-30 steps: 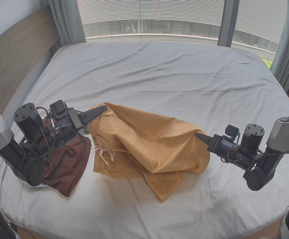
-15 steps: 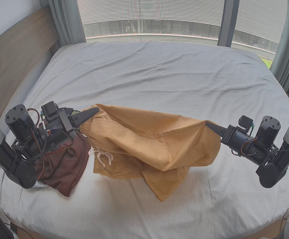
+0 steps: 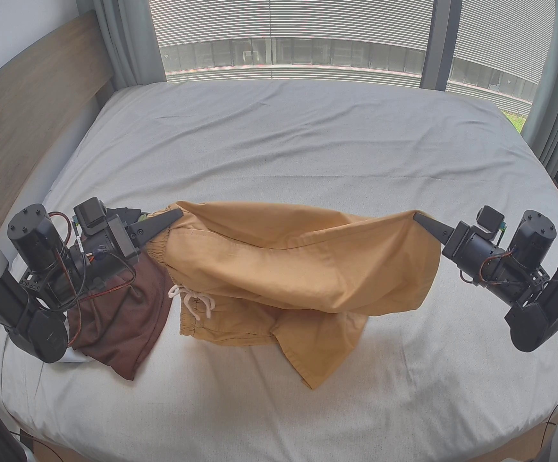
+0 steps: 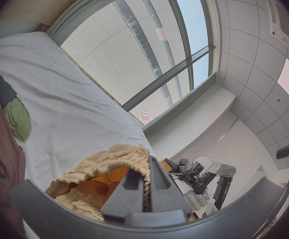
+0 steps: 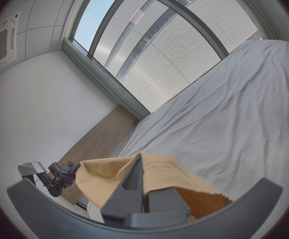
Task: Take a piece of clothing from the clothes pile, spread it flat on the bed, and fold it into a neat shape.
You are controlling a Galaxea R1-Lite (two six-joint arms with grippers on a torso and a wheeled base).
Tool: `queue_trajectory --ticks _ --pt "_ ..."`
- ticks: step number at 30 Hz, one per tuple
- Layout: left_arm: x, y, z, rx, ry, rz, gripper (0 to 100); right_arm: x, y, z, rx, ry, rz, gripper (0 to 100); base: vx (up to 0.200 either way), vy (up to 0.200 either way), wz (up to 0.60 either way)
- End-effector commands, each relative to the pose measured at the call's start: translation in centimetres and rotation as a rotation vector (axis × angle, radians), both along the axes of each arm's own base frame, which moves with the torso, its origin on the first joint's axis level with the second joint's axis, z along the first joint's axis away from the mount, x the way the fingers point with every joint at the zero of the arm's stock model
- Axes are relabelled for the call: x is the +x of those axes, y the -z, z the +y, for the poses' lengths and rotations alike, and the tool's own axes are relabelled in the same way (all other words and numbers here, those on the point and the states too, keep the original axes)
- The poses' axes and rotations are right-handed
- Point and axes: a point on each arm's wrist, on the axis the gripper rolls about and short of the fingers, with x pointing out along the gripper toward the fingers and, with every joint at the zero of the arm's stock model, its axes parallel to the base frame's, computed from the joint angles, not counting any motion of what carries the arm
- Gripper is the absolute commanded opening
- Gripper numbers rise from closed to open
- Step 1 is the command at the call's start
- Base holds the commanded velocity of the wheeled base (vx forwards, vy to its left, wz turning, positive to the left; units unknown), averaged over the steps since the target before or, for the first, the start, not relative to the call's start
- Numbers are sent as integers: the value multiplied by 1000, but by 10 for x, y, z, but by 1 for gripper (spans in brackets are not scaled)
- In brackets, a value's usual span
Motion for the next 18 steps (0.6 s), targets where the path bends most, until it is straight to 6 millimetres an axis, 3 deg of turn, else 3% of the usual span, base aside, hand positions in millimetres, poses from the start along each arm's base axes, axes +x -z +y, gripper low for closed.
queue_trajectory --ticks 1,18 --pt "3 4 3 2 -11 12 0 2 -4 -3 4 11 -19 0 0 0 0" --pt "11 19 7 48 -35 12 0 8 -14 -18 13 60 -58 0 0 0 0"
